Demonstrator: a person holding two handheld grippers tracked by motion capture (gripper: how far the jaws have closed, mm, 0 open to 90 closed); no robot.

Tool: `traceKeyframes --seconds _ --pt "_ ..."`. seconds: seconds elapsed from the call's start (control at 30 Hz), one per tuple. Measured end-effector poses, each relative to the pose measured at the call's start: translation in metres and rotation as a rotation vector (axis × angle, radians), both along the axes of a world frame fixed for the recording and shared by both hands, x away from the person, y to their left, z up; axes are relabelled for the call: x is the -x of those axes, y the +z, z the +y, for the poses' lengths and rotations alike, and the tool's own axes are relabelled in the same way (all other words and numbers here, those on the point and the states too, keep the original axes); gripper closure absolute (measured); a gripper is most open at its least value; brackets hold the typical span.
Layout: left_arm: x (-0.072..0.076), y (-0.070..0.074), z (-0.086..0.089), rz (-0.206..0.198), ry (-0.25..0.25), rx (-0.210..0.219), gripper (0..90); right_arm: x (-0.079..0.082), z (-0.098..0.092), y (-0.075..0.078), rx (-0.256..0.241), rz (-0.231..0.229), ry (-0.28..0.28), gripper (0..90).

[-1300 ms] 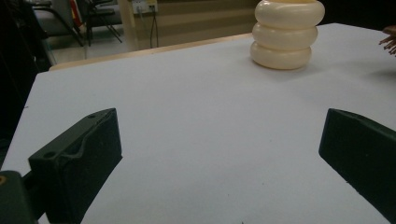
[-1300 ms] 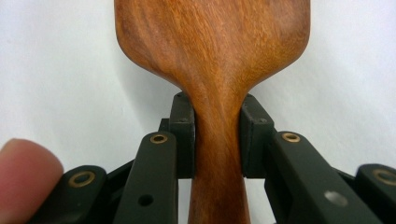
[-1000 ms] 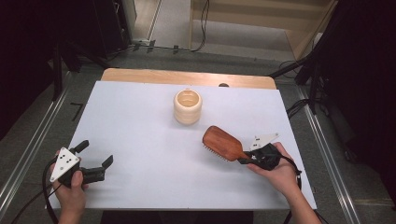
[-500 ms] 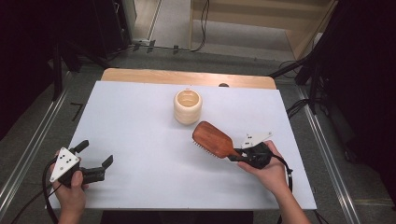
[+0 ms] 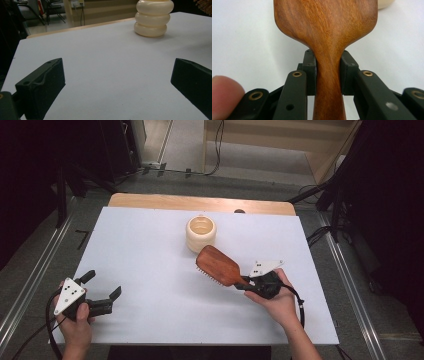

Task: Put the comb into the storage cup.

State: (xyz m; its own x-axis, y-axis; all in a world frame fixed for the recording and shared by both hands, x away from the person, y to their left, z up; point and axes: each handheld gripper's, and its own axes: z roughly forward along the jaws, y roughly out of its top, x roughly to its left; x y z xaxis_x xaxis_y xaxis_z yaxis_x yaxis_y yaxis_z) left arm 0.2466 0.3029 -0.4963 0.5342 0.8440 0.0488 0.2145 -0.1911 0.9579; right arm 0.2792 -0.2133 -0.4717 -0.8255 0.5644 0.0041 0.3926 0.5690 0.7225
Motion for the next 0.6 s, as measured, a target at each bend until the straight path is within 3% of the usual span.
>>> traceKeyframes --seconds 0.4,0.6 --pt "-0.001 0.0 0.001 0.001 0.001 0.008 0.0 0.0 0.014 0.0 -0.072 -0.037 0.002 69.5" --pt "0.0 0.002 -0.002 -0.007 0.009 -0.017 0.0 0.003 0.017 -0.001 -0.131 -0.062 -0.025 69.5"
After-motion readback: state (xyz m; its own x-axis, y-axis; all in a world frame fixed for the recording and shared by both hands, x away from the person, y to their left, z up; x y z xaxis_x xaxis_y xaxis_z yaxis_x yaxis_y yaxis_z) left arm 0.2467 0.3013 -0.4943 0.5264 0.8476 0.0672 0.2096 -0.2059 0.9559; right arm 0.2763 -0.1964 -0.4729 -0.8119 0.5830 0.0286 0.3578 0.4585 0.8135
